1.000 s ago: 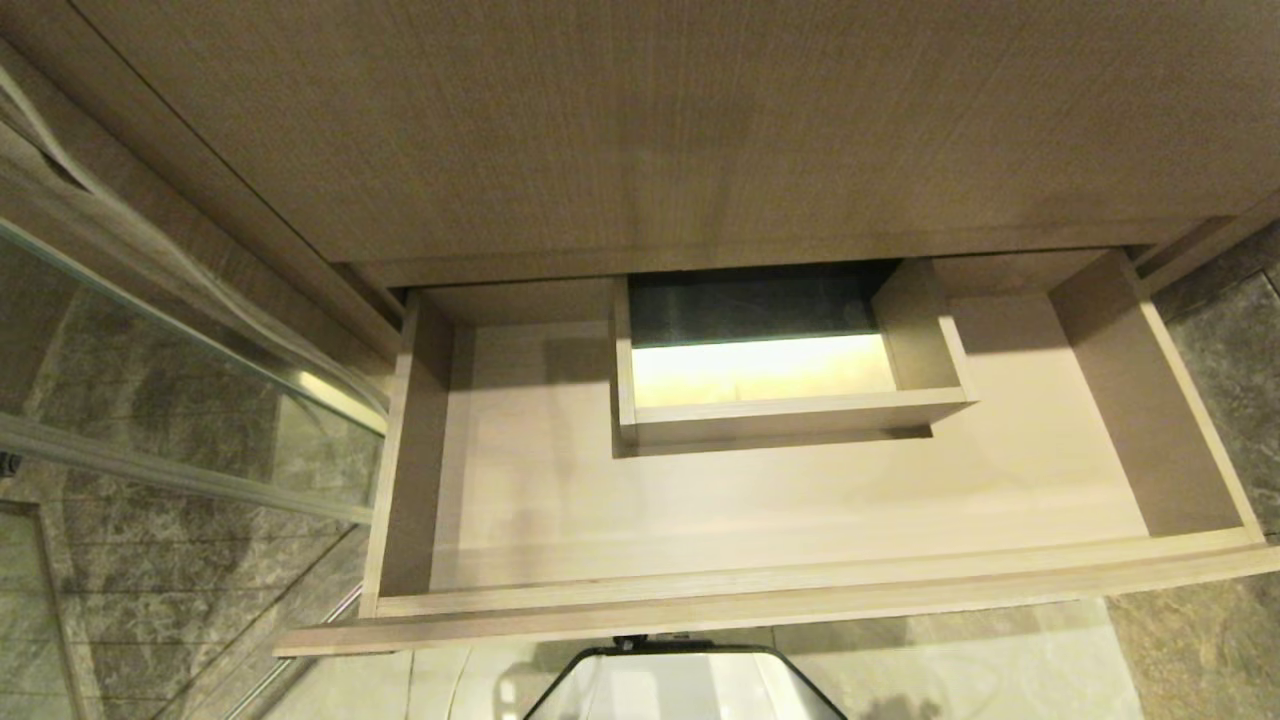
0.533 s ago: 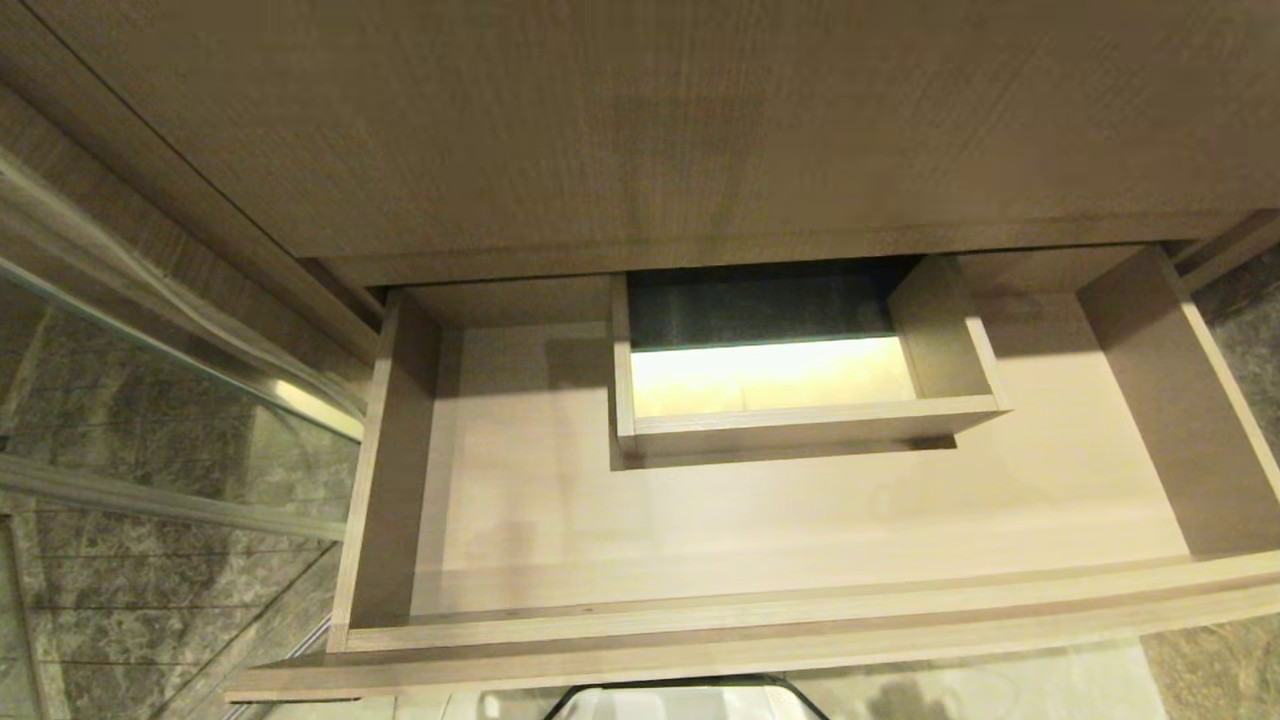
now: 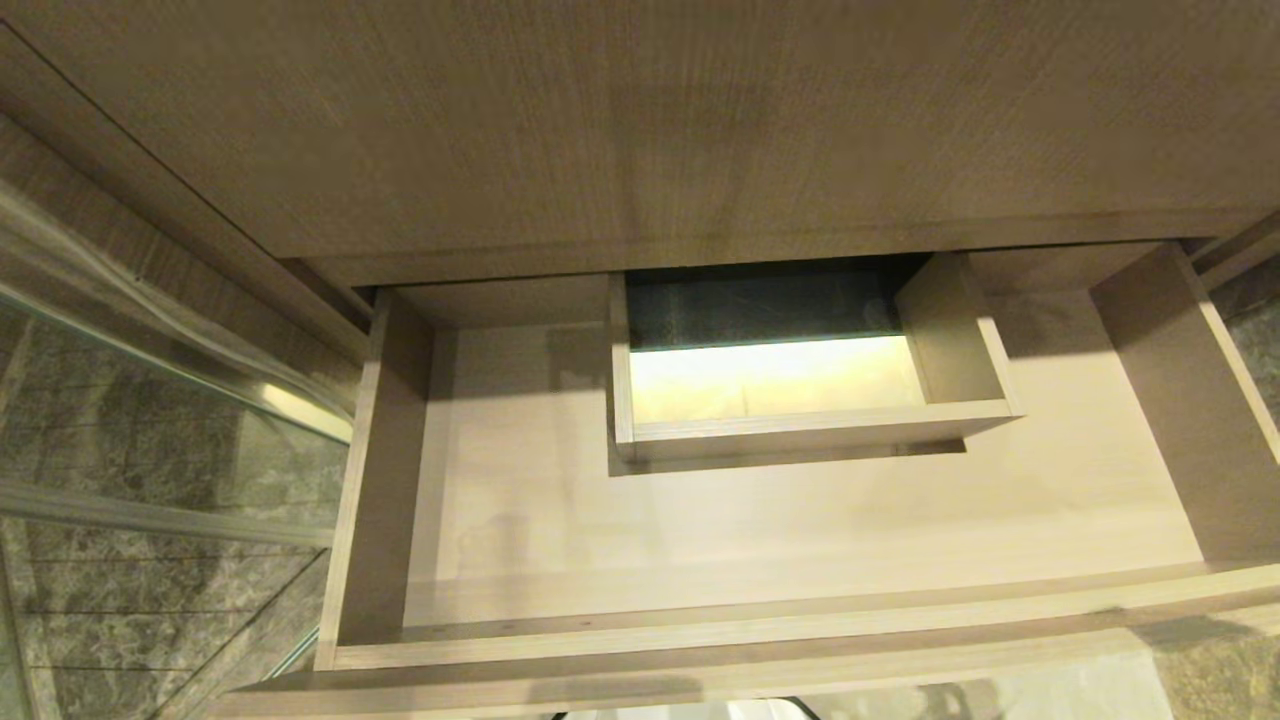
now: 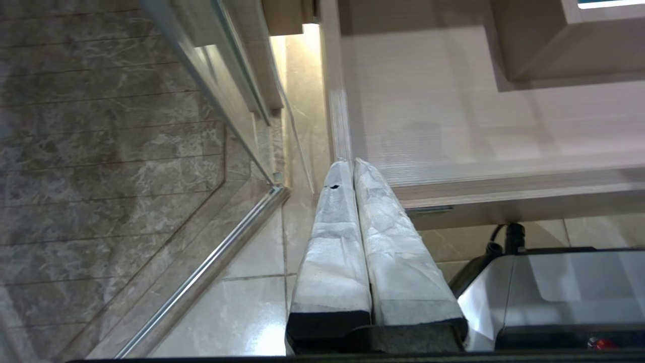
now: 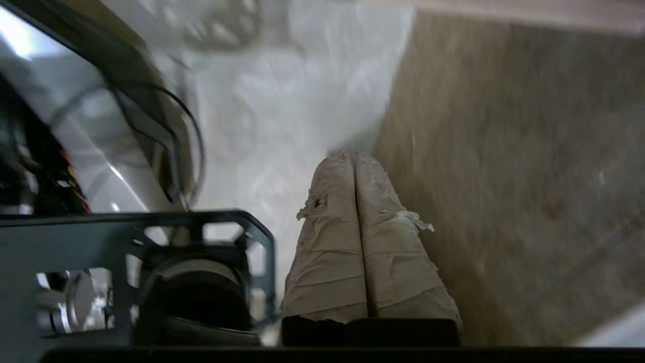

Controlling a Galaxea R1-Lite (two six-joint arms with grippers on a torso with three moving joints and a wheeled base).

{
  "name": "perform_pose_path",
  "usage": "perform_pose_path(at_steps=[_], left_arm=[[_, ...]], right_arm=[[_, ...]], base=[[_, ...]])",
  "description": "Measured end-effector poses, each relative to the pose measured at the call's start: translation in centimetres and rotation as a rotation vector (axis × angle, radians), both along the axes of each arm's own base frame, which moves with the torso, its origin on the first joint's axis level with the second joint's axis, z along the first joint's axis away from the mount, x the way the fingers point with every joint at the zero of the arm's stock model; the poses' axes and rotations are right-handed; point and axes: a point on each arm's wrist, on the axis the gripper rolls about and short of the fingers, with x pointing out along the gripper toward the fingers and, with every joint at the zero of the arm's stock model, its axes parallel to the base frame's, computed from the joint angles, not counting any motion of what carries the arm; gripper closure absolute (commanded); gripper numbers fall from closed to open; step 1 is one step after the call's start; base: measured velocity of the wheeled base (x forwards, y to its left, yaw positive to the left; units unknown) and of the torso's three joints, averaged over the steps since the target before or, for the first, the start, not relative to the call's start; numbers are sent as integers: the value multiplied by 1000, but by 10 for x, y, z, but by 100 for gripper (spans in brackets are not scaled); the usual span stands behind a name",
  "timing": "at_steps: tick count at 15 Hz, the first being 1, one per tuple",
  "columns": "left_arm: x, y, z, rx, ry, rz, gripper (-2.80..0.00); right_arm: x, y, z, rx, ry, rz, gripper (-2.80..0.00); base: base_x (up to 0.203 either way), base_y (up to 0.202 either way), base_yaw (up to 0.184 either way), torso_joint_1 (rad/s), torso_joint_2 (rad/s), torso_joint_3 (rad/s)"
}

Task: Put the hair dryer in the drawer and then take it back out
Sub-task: Close the drawer

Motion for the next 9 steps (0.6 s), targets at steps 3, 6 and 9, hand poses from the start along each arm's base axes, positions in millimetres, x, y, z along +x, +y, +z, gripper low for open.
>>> perform_pose_path(at_steps=[3, 6, 9], left_arm=[[0, 0, 0, 1, 0, 0, 0], [0, 0, 0, 0, 1, -2, 0], [0, 0, 0, 0, 0, -1, 0]], right_arm=[[28, -15, 2, 1, 105, -35, 0], [52, -28, 5, -17, 214, -6, 0], [72, -38, 2, -10, 287, 16, 0]], base=[[0, 0, 0, 9, 6, 36], [0, 0, 0, 0, 0, 0], [0, 0, 0, 0, 0, 0]])
